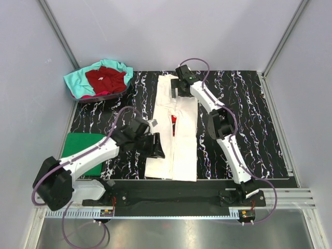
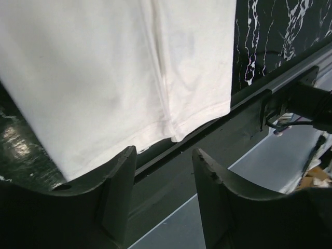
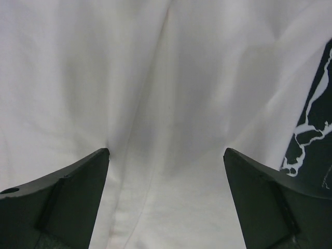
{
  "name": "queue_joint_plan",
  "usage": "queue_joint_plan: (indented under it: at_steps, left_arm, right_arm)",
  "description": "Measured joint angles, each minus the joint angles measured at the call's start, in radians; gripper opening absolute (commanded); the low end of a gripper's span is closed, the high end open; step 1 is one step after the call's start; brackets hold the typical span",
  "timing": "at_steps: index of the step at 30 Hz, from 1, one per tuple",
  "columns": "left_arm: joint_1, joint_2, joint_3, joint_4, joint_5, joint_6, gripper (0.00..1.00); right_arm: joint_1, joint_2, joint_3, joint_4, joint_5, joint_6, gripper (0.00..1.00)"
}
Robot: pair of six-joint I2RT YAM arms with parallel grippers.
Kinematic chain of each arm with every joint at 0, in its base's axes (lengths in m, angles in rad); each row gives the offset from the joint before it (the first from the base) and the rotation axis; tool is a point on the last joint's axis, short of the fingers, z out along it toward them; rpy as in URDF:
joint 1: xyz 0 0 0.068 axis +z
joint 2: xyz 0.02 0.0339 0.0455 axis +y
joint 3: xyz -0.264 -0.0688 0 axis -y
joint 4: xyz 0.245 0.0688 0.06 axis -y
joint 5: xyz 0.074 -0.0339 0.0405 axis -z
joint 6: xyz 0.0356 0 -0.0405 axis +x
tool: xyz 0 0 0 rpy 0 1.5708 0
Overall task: Fold and stack the t-shirts
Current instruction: Fold the tshirt
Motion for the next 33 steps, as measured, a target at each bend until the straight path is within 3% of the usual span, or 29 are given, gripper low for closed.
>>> queue_joint_plan:
  at_steps: [7, 12, 17, 24, 33]
  left_arm:
    - [-0.242, 0.124, 0.066, 0.003, -0.149, -0.016, 0.37]
    - [-0.366, 0.223, 0.089, -0.018, -0.251, -0.059, 0.38]
    - [-0.405, 0.286, 0.102, -0.020, -0.291, -0.101, 0.45]
    - [-0.414, 0.325, 0.134, -0.009, -0.311, -0.137, 0.45]
    - [-0.416, 0.372, 0.140, 0.004, -0.314, -0.156, 0.29]
  right_arm:
    - [-0.009, -0.221, -0.177, -0.093, -0.030, 0.037, 0.96]
    - [-0.010, -0.539, -0.450, -0.088, -0.155, 0.092, 0.70]
    - [-0.010, -0.758, -0.790, 0.036, -0.360, 0.179, 0.32]
    - [-0.010, -0.689, -1.040, 0.153, -0.558, 0.288, 0.16]
    - [-0.010, -0.655, -1.119, 0.260, -0.645, 0.373, 0.15]
